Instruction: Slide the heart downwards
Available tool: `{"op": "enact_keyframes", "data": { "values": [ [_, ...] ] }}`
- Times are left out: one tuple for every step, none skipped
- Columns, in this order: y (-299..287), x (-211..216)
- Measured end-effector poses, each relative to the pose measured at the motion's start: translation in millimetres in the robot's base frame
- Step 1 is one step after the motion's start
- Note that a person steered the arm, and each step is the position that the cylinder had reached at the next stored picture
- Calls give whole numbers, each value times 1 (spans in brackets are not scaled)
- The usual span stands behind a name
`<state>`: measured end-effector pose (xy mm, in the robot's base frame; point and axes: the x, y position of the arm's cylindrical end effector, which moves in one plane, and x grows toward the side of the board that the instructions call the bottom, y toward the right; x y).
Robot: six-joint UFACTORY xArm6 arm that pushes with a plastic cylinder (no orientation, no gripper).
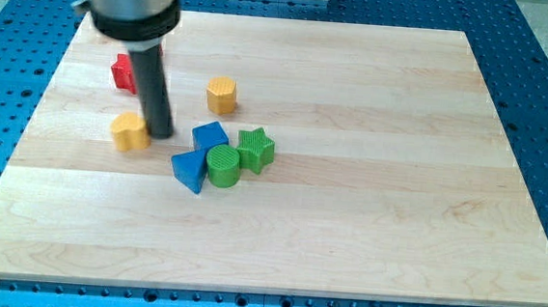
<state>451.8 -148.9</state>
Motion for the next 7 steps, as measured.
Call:
{"op": "enact_keyframes", "data": {
  "values": [
    [-8,13],
    [-19,-25],
    [-48,18],
    [-21,85],
    [-30,80],
    [-71,111],
    [-44,144]
  ]
}}
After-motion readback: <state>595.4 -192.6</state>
